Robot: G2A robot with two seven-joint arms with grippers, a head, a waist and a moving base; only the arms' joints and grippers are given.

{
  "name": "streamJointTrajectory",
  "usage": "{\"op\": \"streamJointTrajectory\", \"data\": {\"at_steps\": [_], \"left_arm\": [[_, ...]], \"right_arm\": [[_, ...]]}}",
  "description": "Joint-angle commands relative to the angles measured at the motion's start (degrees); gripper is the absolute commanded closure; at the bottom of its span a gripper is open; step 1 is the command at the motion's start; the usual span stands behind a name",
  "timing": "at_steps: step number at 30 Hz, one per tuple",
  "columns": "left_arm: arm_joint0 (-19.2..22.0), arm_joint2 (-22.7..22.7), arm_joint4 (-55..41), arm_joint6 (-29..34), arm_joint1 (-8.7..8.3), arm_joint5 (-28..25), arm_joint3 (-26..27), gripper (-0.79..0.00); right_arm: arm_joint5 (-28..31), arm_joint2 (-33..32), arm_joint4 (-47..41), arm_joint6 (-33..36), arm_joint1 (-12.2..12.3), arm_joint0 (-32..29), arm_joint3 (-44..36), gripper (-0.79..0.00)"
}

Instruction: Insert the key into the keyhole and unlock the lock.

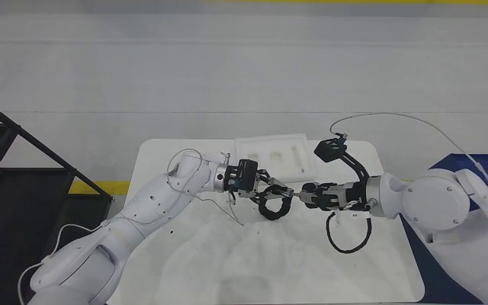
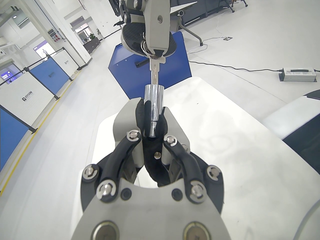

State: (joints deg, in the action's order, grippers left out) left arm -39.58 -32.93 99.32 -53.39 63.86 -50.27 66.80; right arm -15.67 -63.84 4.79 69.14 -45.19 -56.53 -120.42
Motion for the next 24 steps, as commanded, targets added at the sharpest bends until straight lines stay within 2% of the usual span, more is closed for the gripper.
{"op": "streamJointTrajectory", "data": {"at_steps": [1,11,12,13,14,18,22,24], "left_arm": [[0.0,-0.06,-0.13,0.19,0.05,-0.11,0.02,0.0],[0.01,-0.21,0.0,0.31,0.21,-0.69,0.15,0.0],[0.0,-0.23,-0.08,0.31,0.23,-0.81,0.1,0.0],[-0.03,-0.25,-0.19,0.31,0.25,-0.94,0.06,0.0],[-0.06,-0.24,-0.37,0.44,0.27,-1.05,0.07,0.0],[-0.18,-0.29,-2.12,1.21,0.31,-1.83,-0.16,0.0],[-0.4,-0.48,-5.74,3.37,0.07,-3.99,-0.02,0.0],[-0.56,-0.56,-8.38,5.26,-0.22,-5.89,0.62,0.0]], "right_arm": [[0.02,0.33,0.03,0.03,-0.08,0.27,0.18,0.0],[-0.11,2.19,-0.15,0.13,-0.64,2.04,1.42,0.0],[-0.17,2.28,-0.27,0.18,-0.69,2.2,1.58,-0.068],[-0.18,2.37,-0.33,0.22,-0.73,2.33,1.68,-0.585],[-0.14,2.46,-0.36,0.33,-0.76,2.48,1.79,-0.785],[1.86,2.43,0.21,0.95,-0.79,3.31,1.62,-0.785],[9.09,3.5,8.36,6.44,-0.31,5.26,-0.42,-0.785],[13.83,3.95,9.3,8.09,-0.27,6.17,-0.75,-0.785]]}}
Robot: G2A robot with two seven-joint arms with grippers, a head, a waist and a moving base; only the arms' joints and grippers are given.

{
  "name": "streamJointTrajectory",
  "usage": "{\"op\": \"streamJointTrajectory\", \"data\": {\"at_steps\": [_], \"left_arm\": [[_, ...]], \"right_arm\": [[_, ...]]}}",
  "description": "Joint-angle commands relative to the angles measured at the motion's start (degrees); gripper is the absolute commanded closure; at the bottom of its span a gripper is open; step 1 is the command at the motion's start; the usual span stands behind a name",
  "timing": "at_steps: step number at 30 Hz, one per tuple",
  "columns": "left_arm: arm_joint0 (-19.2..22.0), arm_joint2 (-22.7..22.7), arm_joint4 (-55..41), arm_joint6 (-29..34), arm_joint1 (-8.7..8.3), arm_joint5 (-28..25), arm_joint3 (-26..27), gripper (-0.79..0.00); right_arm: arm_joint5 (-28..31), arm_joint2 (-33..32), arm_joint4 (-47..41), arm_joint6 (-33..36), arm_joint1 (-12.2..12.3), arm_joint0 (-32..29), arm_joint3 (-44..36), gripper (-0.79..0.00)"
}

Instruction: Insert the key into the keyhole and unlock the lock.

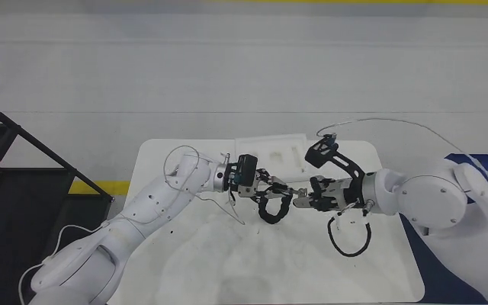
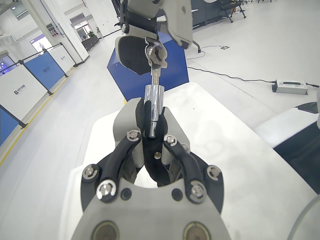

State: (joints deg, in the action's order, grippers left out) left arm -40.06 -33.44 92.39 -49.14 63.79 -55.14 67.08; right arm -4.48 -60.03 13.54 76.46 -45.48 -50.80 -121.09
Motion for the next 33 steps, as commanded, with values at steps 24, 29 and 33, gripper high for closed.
{"op": "streamJointTrajectory", "data": {"at_steps": [24,29,33], "left_arm": [[13.87,23.7,-48.26,26.04,-10.22,-2.86,10.96,0.0],[14.78,23.7,-53.41,32.89,-11.32,-2.86,12.12,0.0],[14.87,23.7,-55.71,37.46,-11.99,-2.86,12.72,0.0]], "right_arm": [[38.49,-1.34,-15.21,-6.17,0.93,0.7,4.4,-0.785],[38.49,-1.34,-15.21,-6.17,0.93,0.7,4.4,-0.785],[38.49,-1.34,-15.21,-6.17,0.93,0.7,4.4,-0.785]]}}
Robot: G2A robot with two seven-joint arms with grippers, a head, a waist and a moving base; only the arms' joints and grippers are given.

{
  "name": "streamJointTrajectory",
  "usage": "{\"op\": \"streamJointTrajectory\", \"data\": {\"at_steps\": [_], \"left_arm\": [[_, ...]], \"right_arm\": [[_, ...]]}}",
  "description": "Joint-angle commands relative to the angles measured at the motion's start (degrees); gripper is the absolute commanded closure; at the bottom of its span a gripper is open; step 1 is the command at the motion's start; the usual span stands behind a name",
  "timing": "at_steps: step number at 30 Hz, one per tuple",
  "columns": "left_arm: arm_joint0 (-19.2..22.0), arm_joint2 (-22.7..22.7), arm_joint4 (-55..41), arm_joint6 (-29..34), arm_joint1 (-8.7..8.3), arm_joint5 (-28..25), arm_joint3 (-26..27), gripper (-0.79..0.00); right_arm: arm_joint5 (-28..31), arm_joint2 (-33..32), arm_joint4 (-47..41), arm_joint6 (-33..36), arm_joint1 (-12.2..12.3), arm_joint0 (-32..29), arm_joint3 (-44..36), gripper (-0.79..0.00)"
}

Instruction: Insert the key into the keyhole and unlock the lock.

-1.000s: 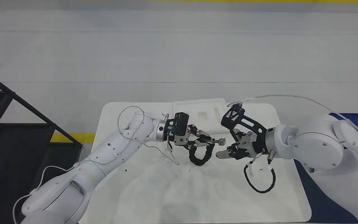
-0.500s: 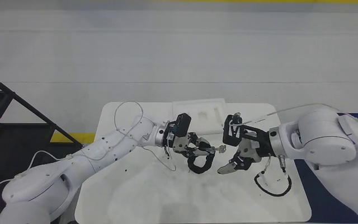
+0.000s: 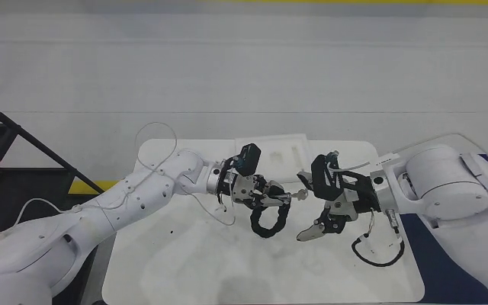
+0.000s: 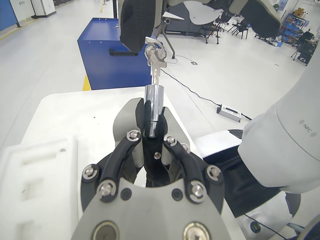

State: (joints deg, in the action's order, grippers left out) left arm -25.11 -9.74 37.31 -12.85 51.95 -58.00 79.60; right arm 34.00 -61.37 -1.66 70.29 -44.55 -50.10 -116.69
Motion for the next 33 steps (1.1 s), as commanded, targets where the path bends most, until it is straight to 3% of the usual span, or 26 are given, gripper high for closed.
{"op": "streamJointTrajectory", "data": {"at_steps": [1,3,8,13,18,26,28,33], "left_arm": [[-0.11,0.0,-1.36,1.94,-0.28,0.0,0.49,0.0],[-0.26,0.0,-2.8,3.28,-0.5,0.0,1.07,0.0],[-0.26,0.0,-6.33,6.34,-0.94,0.0,1.72,0.0],[-0.2,0.0,-8.81,8.86,-1.3,0.0,2.16,0.0],[-0.39,0.0,-11.2,10.89,-1.23,0.0,2.32,0.0],[-0.76,0.0,-13.48,12.35,-0.59,0.0,1.29,0.0],[-0.86,0.0,-14.32,13.1,-0.3,0.0,0.97,0.0],[-1.21,0.0,-17.14,15.45,0.28,0.0,0.87,0.0]], "right_arm": [[0.0,0.0,0.0,0.0,0.0,0.0,0.0,-0.785],[-0.28,-0.28,0.9,-0.99,-0.01,-0.07,-0.14,-0.785],[1.77,-2.92,15.55,-8.01,0.22,-2.75,-2.49,-0.785],[13.88,-3.54,26.87,-13.9,0.56,-6.32,-1.58,-0.785],[18.49,-3.39,32.77,-18.51,1.28,-8.1,-1.19,-0.785],[13.01,-4.96,43.32,-25.87,1.23,-12.94,-5.72,-0.776],[12.22,-4.83,45.95,-26.31,1.23,-13.94,-6.95,-0.683],[10.03,-4.66,50.65,-24.98,1.3,-15.25,-9.27,-0.582]]}}
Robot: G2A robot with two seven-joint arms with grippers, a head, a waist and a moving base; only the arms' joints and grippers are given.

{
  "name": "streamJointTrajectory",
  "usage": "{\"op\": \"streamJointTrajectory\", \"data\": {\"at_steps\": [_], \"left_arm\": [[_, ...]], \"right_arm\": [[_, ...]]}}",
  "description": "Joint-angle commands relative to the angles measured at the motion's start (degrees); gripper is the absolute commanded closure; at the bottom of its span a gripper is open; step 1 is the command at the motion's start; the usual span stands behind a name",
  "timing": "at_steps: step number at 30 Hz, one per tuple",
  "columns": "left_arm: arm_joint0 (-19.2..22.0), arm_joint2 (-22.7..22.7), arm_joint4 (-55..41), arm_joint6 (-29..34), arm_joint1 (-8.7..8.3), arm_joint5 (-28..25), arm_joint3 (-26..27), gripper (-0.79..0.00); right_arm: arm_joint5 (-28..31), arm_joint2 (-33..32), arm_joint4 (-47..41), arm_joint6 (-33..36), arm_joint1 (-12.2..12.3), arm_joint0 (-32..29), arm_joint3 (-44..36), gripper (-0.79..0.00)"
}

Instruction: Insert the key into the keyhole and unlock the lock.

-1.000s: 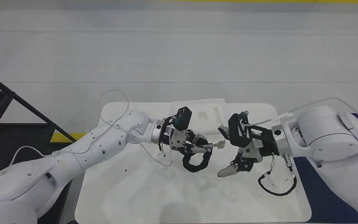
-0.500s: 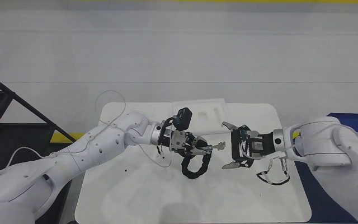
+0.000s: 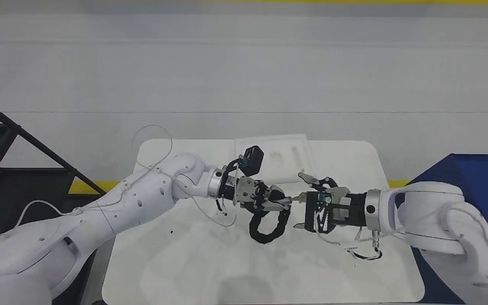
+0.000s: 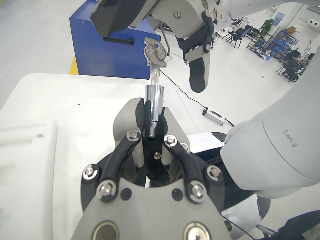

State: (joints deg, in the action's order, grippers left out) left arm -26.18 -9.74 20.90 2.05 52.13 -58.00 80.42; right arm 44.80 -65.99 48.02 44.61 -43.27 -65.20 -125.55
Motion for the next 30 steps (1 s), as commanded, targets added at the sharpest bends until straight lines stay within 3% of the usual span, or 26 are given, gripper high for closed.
{"op": "streamJointTrajectory", "data": {"at_steps": [1,3,5,13,21,28,30], "left_arm": [[-0.27,0.0,-1.5,1.27,0.2,0.0,0.01,0.0],[-0.27,0.0,-2.88,2.91,0.34,0.0,-0.77,0.0],[-0.3,0.0,-4.26,4.42,0.48,0.0,-1.07,0.0],[-0.07,0.0,-8.27,9.61,0.96,0.0,-1.03,0.0],[0.22,0.0,-11.01,12.4,1.22,0.0,-1.47,0.0],[0.29,0.0,-12.62,14.25,1.22,0.0,-1.6,0.0],[0.39,-0.03,-13.03,14.54,1.22,0.0,-1.75,0.0]], "right_arm": [[-1.87,0.06,1.95,1.46,0.03,-0.48,-1.3,-0.57],[-3.77,0.12,3.76,2.75,0.04,-1.06,-3.2,-0.437],[-5.34,0.2,5.52,4.46,0.1,-1.78,-5.15,-0.4],[-7.29,-0.16,8.26,6.83,0.22,-3.28,-8.95,-0.388],[-8.89,2.2,12.63,8.92,-0.26,-2.13,-9.1,-0.305],[-9.26,3.14,12.67,8.12,-0.64,-1.6,-9.1,-0.022],[-9.23,3.09,12.28,7.91,-0.68,-1.66,-9.1,0.0]]}}
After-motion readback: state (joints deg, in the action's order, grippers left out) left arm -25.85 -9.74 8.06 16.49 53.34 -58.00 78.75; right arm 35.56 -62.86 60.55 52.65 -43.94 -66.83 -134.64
